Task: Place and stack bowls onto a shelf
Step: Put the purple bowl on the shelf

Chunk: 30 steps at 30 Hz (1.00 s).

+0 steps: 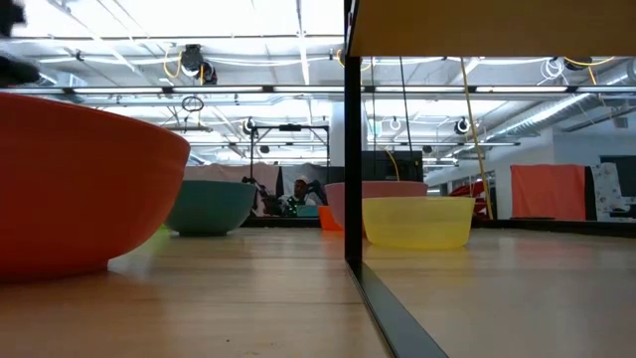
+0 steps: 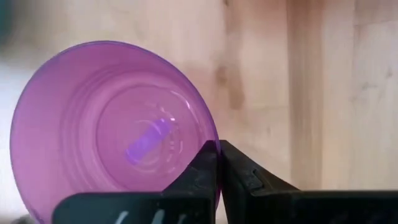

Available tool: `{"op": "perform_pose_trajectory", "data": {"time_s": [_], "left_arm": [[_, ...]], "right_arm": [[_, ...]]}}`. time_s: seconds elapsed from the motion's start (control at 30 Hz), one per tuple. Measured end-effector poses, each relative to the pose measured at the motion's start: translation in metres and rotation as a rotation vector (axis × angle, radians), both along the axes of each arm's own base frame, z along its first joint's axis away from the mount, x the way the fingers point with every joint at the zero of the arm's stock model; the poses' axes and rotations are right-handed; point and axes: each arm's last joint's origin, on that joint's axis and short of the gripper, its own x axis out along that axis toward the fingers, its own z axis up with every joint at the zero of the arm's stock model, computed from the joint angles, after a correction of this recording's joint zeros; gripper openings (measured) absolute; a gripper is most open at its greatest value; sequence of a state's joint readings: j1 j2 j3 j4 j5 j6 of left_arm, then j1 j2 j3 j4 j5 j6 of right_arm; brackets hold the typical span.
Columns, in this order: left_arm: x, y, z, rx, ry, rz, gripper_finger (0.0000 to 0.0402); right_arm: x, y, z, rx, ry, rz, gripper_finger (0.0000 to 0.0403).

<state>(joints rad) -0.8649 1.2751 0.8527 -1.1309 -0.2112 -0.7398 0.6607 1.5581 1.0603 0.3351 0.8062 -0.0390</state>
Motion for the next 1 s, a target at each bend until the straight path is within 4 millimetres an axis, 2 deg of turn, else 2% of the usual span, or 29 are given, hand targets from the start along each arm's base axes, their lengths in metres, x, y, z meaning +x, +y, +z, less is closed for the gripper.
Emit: {"op": "perform_pose_trajectory", "data": {"time_s": [0.2, 0.37, 0.5, 0.63, 0.77, 1.0], "left_arm": [[0.017, 0.009, 0.058, 0.056, -0.033, -0.079, 0.0012], [0.037, 0.014, 0.104, 0.053, -0.199, -0.172, 0.0007], [0.054, 0.018, 0.132, 0.090, -0.295, -0.232, 0.0009], [0.079, 0.015, 0.152, 0.099, -0.396, -0.332, 0.0009], [0.109, 0.006, 0.162, 0.134, -0.479, -0.445, 0.0009], [0.158, -0.016, 0.162, 0.177, -0.574, -0.629, 0.0009]], "right_arm": [[0.001, -0.002, 0.001, 0.003, -0.010, -0.015, 0.0105], [-0.009, -0.008, 0.020, 0.025, -0.060, -0.054, 0.0105], [-0.023, -0.012, 0.036, 0.033, -0.068, -0.037, 0.0105], [-0.039, -0.019, 0.053, 0.042, -0.078, -0.025, 0.0105], [-0.056, -0.030, 0.066, 0.053, -0.072, -0.043, 0.0105], [-0.084, -0.051, 0.082, 0.004, -0.061, -0.180, 0.0105]]}}
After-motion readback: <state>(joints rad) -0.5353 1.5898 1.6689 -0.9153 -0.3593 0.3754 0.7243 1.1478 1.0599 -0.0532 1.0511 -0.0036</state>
